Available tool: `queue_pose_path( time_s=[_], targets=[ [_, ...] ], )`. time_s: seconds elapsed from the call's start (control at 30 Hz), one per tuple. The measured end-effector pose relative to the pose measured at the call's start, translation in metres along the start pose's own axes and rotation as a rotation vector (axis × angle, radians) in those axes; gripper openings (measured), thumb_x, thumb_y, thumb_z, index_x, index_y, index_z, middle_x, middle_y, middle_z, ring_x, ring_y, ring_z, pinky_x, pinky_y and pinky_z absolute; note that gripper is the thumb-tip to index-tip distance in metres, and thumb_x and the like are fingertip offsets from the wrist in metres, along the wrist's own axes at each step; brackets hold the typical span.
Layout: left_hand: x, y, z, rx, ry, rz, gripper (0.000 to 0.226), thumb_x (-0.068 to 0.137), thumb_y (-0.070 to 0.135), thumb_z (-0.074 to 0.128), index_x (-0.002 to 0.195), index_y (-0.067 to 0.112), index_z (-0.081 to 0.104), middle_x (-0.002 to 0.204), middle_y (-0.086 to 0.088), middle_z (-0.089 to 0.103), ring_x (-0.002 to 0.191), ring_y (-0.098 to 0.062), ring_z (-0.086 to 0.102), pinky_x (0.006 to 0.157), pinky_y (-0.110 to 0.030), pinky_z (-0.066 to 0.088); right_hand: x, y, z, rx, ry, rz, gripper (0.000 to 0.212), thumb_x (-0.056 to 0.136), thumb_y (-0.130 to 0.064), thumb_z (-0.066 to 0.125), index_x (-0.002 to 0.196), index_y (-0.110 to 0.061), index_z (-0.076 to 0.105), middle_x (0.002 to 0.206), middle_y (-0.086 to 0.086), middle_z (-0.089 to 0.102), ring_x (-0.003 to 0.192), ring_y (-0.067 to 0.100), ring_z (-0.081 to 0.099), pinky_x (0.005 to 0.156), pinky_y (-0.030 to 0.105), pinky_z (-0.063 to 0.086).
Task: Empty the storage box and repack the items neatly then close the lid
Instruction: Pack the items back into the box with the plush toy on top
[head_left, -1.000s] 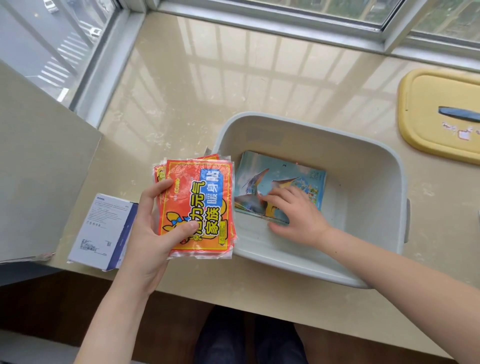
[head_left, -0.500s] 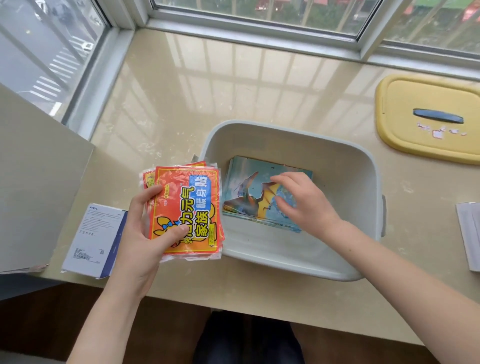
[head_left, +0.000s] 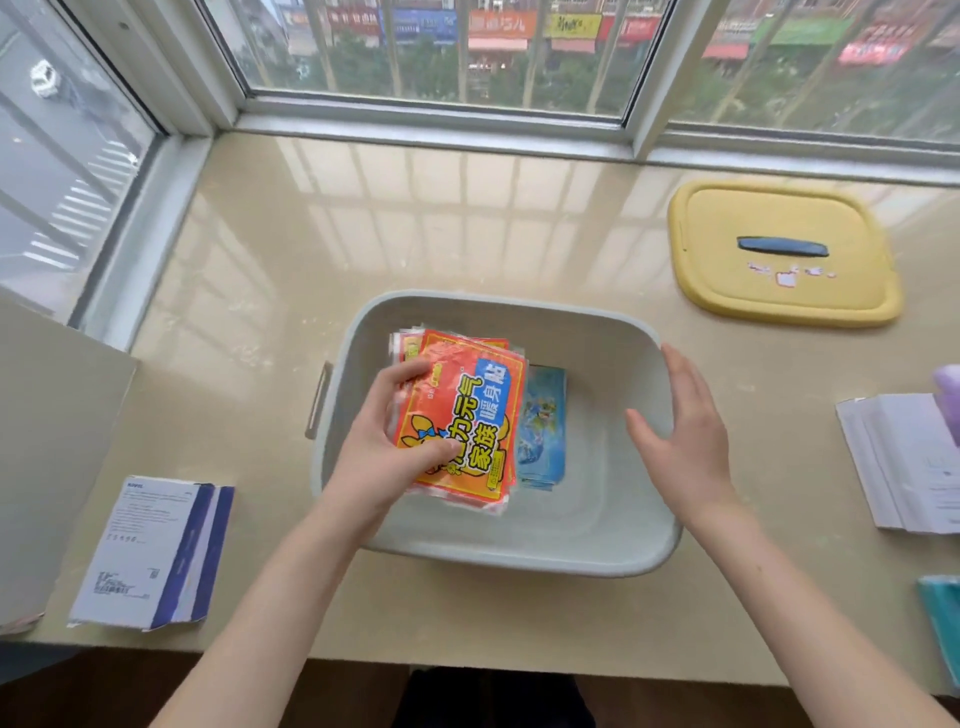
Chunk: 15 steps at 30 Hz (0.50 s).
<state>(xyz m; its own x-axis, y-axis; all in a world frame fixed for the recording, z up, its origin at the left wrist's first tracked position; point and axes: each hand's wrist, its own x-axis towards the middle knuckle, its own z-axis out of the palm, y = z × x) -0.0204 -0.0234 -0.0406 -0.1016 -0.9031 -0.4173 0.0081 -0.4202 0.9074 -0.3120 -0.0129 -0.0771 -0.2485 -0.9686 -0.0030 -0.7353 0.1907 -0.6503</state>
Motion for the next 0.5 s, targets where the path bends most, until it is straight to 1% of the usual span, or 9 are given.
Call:
queue_pose_path(
  time_s=[0.03,0.1,0.2,0.3,0.4,0.5],
  targets=[
    [0.009,-0.007,0.009,0.009,-0.028,-0.026,0.075,0.068,-0.012,0.078,0.122,0.035,0.055,0.117,-0.006,0.068,0.093,-0.027,0.072,0.072,-0.043,0.060,0.000,-0.001,0.000,0.013,0.013,0.013,0.077,0.086,-0.003,0.068,0.153,-0.014,0.032,0.155,0.003,0.037,0.144,0.013,0.029,0.110,0.005,0.013],
    [0.028,-0.022,0.026,0.036,-0.057,-0.078,0.073,0.068,-0.011,0.077,0.121,0.034,0.055,0.118,-0.010,0.065,0.089,-0.024,0.072,0.071,-0.043,0.061,-0.001,0.000,0.001,0.028,0.024,0.028,0.077,0.085,-0.001,0.066,0.153,-0.016,0.032,0.155,0.000,0.037,0.143,0.010,0.028,0.107,-0.001,0.010],
    [0.053,-0.042,0.049,0.091,-0.024,-0.121,0.071,0.070,-0.013,0.074,0.122,0.031,0.052,0.110,-0.006,0.065,0.084,-0.021,0.069,0.072,-0.041,0.061,0.000,0.001,0.002,0.027,0.027,0.021,0.077,0.084,0.002,0.064,0.153,-0.015,0.032,0.154,0.001,0.038,0.143,0.010,0.029,0.107,-0.001,0.011],
    [0.069,-0.058,0.059,0.166,0.039,-0.120,0.073,0.070,-0.013,0.072,0.123,0.031,0.048,0.104,0.004,0.064,0.094,-0.026,0.069,0.082,-0.048,0.059,0.001,0.002,0.004,0.033,0.034,0.021,0.076,0.084,0.004,0.062,0.152,-0.014,0.033,0.153,0.003,0.039,0.143,0.011,0.029,0.107,-0.001,0.011],
    [0.075,-0.069,0.059,0.216,0.049,-0.152,0.074,0.071,-0.010,0.073,0.124,0.034,0.046,0.108,0.004,0.063,0.098,-0.026,0.068,0.081,-0.049,0.059,0.001,0.002,0.004,0.052,0.047,0.029,0.076,0.083,0.007,0.059,0.152,-0.014,0.034,0.153,0.002,0.040,0.142,0.010,0.030,0.106,-0.002,0.012],
    [0.077,-0.072,0.059,0.248,0.042,-0.162,0.075,0.073,-0.006,0.074,0.126,0.037,0.041,0.114,0.002,0.061,0.099,-0.021,0.067,0.080,-0.043,0.060,0.001,0.002,0.005,0.054,0.051,0.035,0.076,0.083,0.009,0.055,0.151,-0.015,0.034,0.153,0.002,0.039,0.142,0.010,0.031,0.106,-0.002,0.012]
  ],
)
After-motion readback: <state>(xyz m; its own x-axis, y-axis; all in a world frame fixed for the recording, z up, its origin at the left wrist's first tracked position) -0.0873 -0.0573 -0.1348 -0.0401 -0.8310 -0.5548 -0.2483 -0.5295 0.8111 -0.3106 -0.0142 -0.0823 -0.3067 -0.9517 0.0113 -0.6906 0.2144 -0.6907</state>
